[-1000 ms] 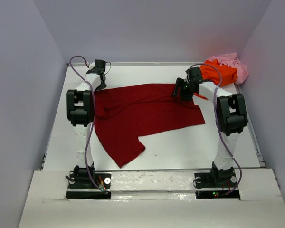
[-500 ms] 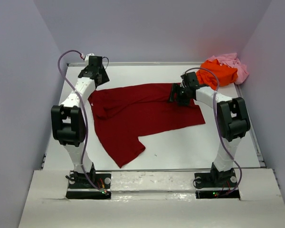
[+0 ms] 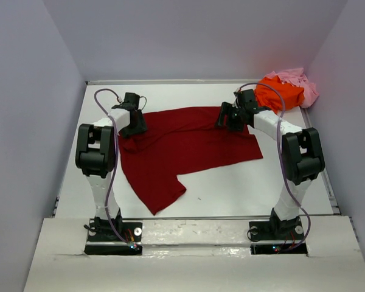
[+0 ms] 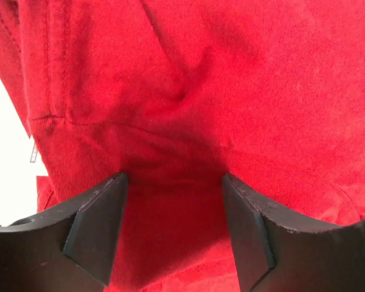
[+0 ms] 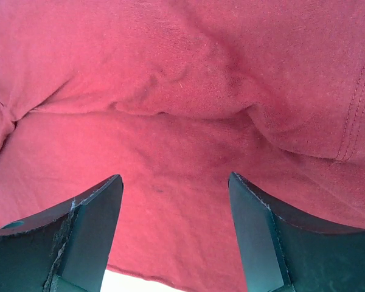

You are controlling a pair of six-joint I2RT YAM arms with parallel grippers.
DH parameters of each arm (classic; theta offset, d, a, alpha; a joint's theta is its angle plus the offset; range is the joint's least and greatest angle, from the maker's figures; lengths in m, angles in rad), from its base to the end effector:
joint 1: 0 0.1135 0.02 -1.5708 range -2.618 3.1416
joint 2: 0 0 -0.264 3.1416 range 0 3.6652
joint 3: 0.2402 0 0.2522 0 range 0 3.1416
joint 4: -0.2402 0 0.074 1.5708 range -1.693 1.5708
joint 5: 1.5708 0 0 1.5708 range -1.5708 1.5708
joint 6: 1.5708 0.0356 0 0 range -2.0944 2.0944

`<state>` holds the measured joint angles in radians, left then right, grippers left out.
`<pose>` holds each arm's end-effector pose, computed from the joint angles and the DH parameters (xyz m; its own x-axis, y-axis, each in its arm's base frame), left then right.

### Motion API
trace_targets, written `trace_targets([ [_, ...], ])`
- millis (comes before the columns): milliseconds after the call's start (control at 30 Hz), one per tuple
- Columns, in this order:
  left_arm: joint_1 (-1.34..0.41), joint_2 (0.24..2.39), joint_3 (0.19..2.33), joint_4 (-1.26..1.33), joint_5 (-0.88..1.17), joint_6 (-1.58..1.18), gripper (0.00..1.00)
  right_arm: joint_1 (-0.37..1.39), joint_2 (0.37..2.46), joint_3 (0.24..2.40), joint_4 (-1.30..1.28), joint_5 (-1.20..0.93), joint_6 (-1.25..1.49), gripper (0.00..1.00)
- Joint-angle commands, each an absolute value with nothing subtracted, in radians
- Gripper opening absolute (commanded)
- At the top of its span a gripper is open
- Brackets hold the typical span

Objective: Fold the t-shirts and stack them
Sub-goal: Fold the flattened tshirt in 1/3 of the way

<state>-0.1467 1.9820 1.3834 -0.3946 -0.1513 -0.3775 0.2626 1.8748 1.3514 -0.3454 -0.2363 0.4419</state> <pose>0.4176 -0.0563 0.1755 -0.7937 -0.2511 -0.5541 -0.2468 0.9654 -0.0839 0.3951 0.1148 0.2120 -0.8369 0.2056 -0.5073 -0.0447 0.8980 0.4377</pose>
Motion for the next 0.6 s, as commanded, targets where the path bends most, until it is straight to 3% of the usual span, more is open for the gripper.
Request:
trace_targets([
  [0, -0.147, 2.017, 1.420, -0.410, -0.158, -0.364, 0.73, 0.265, 1.835, 1.381, -0.313, -0.242, 0.448, 0.76],
  [300, -0.146, 2.141, 1.591, -0.436, -0.247, -0.342, 0.72, 0.265, 1.804, 1.353, -0.319, -0.242, 0.442, 0.76],
  [567, -0.129, 2.328, 1.932, -0.566, -0.273, -0.305, 0.72, 0.265, 1.787, 1.353, -0.339, -0.239, 0.433, 0.76],
])
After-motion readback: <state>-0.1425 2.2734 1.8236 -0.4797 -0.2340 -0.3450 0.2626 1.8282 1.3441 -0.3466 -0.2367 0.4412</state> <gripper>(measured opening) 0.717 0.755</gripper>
